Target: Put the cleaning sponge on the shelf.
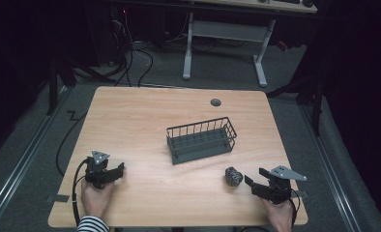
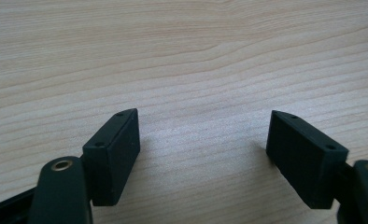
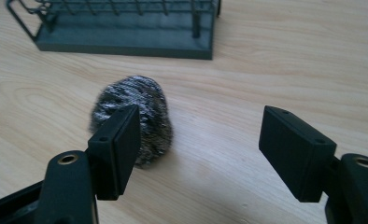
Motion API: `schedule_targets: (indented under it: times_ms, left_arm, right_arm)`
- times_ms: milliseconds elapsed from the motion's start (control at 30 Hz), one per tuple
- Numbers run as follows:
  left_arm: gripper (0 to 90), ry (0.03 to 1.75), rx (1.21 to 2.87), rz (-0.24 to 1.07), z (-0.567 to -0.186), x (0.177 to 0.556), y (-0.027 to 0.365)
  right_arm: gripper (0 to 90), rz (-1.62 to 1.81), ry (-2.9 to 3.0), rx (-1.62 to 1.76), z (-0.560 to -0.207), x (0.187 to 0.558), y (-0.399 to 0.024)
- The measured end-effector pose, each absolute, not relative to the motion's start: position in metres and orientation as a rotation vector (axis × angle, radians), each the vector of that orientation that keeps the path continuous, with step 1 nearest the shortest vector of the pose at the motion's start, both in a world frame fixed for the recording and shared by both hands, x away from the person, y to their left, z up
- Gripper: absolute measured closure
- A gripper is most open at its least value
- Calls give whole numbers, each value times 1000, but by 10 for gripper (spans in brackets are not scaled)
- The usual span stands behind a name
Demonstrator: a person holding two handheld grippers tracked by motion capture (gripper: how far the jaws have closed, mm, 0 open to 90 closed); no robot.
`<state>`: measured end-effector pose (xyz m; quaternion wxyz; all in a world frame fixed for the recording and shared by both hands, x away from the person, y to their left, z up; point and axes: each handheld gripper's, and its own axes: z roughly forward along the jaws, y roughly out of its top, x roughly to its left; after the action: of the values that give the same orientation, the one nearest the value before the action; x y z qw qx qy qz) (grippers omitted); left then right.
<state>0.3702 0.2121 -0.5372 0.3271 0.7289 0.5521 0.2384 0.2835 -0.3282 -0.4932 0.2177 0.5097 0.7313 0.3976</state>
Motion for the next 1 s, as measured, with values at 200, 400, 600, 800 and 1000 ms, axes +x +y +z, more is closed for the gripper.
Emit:
schedule_targets:
  times_ms: [200, 400, 600, 800, 1000]
  left_arm:
    - [263, 1446, 1910, 624, -537, 370, 212]
    - [263, 1446, 1909, 624, -537, 370, 212]
    - [263, 1446, 1910, 624, -537, 370, 212]
    - [263, 1446, 1912, 624, -537, 370, 212]
    - [263, 1445, 1912, 624, -537, 370, 212]
  right_arm:
    - [296, 1121, 2063, 1324, -483, 280, -315]
    - [293, 1130, 2096, 1268, -481, 281, -301]
    - [281, 1119, 2140, 1256, -485, 287, -293]
    - [274, 1091, 2175, 1256, -493, 296, -286]
    - [287, 1048, 2213, 1282, -503, 305, -279]
